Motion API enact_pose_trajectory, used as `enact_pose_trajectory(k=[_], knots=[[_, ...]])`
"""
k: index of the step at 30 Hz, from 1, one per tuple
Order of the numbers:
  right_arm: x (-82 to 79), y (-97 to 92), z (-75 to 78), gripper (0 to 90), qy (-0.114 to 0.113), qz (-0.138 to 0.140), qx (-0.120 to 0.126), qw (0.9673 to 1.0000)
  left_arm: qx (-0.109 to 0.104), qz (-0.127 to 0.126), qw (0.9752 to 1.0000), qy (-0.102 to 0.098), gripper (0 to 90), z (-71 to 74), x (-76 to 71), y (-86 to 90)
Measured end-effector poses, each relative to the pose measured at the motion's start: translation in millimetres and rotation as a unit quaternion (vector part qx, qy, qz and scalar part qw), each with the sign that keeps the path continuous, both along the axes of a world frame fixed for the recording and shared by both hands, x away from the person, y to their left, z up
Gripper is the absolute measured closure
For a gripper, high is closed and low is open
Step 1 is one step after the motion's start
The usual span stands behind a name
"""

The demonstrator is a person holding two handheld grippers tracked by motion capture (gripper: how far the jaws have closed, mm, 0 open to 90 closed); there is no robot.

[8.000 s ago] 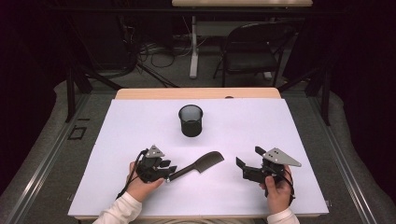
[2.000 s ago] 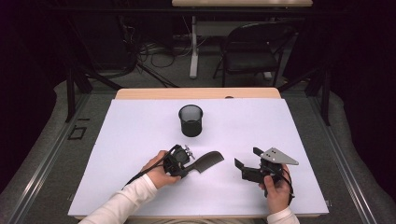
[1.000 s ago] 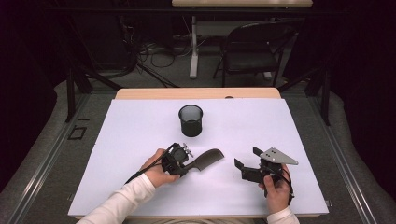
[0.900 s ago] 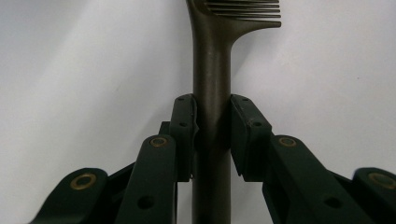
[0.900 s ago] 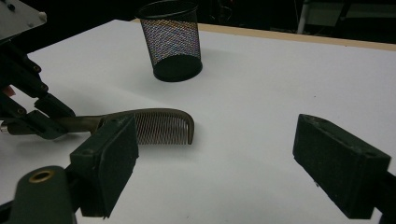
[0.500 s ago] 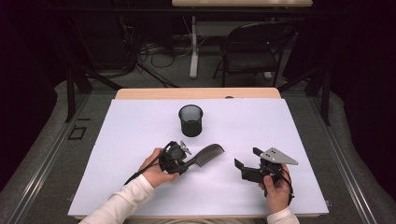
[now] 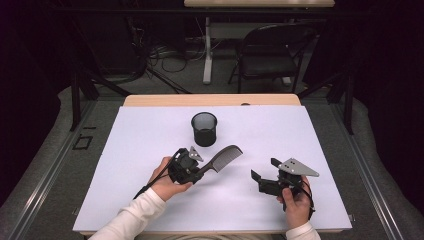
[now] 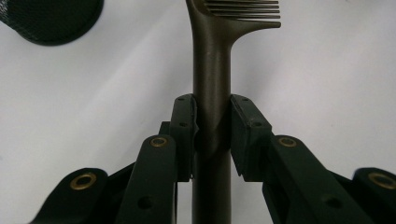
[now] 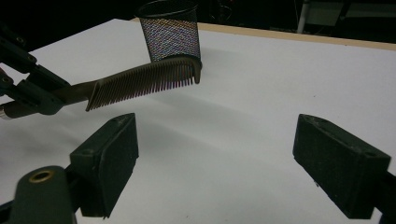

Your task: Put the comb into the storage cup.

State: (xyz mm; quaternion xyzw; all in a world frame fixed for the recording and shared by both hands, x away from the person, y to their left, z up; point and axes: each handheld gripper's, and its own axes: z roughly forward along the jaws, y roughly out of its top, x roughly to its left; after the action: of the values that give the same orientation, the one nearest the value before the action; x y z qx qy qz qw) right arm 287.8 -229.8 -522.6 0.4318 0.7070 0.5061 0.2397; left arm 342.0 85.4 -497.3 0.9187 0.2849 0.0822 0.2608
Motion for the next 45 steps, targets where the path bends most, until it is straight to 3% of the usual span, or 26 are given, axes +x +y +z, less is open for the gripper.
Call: enact_pose_trajectory(k=[11, 21, 31, 41, 45], knots=[[0.0, 0.1, 0.0, 13.9, 0.000, 0.000, 0.000, 1.0000, -0.053, 0.019, 0.9977, -0.038, 72.3, 13.2, -3.8, 4.7], [-0.3, 0.0, 0.1, 13.9, 0.002, 0.001, -0.002, 1.0000, -0.096, 0.030, 0.9919, -0.077, 72.3, 21.7, -8.7, 7.7], [0.2, 0.1, -0.3, 13.9, 0.001, 0.001, -0.002, 1.0000, -0.137, 0.047, 0.9825, -0.116, 72.3, 24.9, -13.8, 12.9], [0.6, 0.5, -0.9, 13.9, -0.002, 0.001, -0.002, 1.0000, -0.175, 0.057, 0.9705, -0.156, 72.3, 24.0, -21.1, 17.7], [0.7, 0.8, -1.1, 13.9, -0.001, 0.002, -0.002, 1.0000, -0.179, 0.056, 0.9677, -0.168, 72.3, 21.8, -24.3, 17.9]])
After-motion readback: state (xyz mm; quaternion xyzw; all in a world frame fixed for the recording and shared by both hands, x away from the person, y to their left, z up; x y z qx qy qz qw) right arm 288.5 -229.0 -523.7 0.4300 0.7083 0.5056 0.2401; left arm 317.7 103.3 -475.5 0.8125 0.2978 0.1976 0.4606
